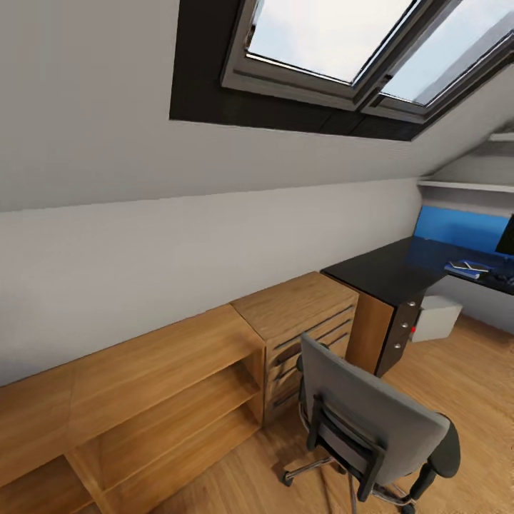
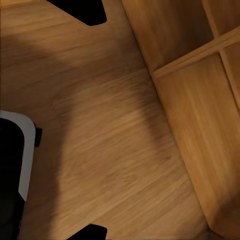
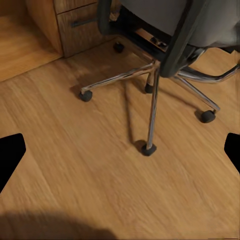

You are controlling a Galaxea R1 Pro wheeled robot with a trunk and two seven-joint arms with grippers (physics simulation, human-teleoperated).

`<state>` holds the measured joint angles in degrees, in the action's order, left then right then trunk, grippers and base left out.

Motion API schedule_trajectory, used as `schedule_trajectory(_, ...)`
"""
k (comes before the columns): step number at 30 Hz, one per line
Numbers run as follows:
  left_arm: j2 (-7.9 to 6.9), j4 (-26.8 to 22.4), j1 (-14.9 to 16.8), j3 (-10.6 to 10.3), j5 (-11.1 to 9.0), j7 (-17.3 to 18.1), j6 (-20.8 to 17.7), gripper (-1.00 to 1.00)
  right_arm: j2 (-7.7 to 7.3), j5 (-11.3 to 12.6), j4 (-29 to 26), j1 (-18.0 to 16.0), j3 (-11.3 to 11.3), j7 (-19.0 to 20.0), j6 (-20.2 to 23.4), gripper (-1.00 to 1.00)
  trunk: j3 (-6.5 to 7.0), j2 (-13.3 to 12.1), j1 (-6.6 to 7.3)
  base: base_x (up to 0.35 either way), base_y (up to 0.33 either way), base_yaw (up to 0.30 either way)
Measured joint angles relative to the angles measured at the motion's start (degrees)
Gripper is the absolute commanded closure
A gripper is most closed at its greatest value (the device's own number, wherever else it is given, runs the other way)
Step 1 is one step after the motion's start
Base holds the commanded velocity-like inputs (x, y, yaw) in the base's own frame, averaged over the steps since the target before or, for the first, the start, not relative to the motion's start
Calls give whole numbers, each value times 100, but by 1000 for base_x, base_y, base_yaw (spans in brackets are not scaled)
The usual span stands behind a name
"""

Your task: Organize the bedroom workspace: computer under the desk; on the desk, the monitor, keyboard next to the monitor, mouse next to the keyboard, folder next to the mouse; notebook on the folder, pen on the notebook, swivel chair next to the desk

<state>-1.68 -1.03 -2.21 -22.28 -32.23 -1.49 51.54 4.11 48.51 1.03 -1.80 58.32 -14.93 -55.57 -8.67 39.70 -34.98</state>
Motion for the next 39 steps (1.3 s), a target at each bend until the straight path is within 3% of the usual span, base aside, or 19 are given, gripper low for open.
schedule_trajectory(21, 2, 0, 1, 0, -1, -2, -4, -100, 3, 8, -3, 0, -9, 0, -5, -100, -50, 0, -1, 13, 28, -273)
schedule_trajectory(39, 2, 0, 1, 1, -8, -8, -4, -100, 6, 9, -3, 0, -9, 0, -1, -100, -103, 0, -1, 128, 122, -273)
